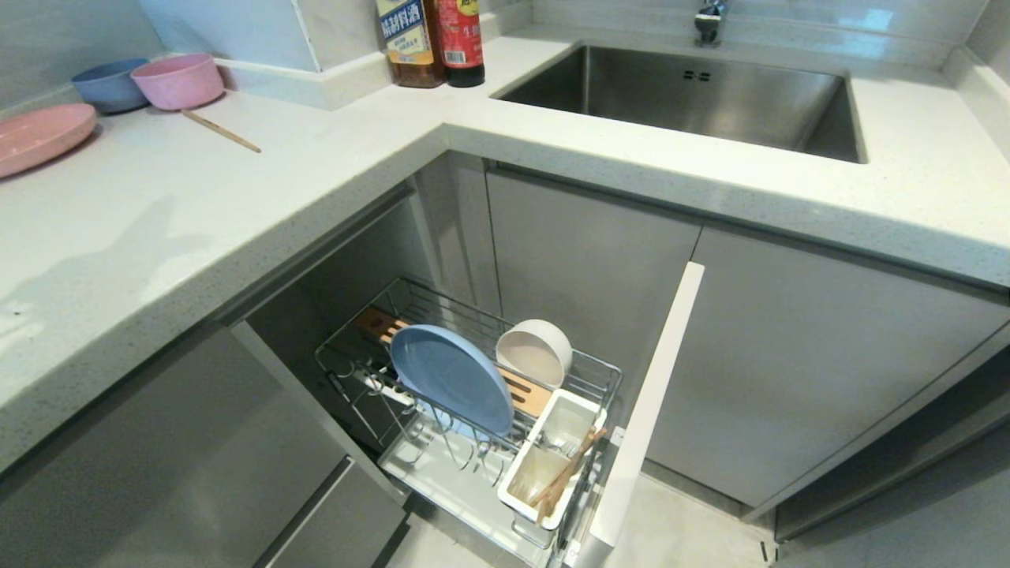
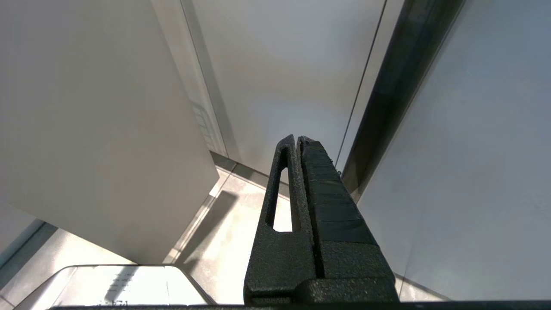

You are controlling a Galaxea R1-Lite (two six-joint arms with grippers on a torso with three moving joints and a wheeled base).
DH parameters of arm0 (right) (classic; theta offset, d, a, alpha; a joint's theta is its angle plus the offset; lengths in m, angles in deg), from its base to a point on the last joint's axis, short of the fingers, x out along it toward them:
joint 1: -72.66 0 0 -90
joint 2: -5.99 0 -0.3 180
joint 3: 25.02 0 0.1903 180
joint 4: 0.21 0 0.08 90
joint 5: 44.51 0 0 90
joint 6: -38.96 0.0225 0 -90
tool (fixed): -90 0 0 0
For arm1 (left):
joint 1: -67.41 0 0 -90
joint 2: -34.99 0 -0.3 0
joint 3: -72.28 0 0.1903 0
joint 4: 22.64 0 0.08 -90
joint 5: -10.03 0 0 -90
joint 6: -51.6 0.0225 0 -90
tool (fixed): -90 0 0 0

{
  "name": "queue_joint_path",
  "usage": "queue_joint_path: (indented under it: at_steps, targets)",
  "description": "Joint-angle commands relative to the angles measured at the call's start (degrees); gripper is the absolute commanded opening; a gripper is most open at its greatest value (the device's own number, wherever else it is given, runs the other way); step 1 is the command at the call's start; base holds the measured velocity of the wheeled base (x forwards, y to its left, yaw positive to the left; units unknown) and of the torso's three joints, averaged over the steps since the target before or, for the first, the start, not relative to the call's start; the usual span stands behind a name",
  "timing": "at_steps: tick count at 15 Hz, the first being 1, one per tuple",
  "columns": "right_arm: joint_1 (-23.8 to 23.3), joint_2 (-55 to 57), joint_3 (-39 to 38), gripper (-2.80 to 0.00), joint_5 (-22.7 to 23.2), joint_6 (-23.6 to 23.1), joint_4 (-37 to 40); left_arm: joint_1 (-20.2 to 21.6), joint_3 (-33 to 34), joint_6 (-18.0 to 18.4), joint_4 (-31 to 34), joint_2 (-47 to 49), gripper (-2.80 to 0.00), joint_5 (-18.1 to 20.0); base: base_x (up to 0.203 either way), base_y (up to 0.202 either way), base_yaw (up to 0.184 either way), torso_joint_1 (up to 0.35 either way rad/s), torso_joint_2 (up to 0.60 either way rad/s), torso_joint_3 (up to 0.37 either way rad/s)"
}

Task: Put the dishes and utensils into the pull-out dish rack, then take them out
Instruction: Take the plate out of the cupboard

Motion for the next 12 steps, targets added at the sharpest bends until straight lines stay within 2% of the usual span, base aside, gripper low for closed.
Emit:
queue_joint_path:
  at_steps: [1,3,6,9,12]
  targets:
    - [0.0,0.0,-0.1,-2.8,0.0,0.0,0.0,5.4,4.7,0.0,6.4,-11.4,-2.8,7.9,0.0,0.0,0.0,0.0,0.0,0.0]
    - [0.0,0.0,-0.1,-2.8,0.0,0.0,0.0,8.6,14.2,0.8,10.3,-19.4,-2.8,11.8,0.0,0.0,0.0,0.0,0.0,0.0]
    - [0.0,0.0,-0.1,-2.8,0.0,0.0,0.0,9.5,30.5,5.8,11.2,-30.9,-2.8,13.8,0.0,0.0,0.0,0.0,0.0,0.0]
    - [0.0,0.0,-0.1,-2.8,0.0,0.0,0.0,9.8,46.7,9.2,8.0,-41.7,-2.8,14.9,0.0,0.0,0.0,0.0,0.0,0.0]
    - [0.0,0.0,-0.1,-2.8,0.0,0.0,0.0,9.6,64.5,13.5,-0.6,-51.1,-2.8,15.6,0.0,0.0,0.0,0.0,0.0,0.0]
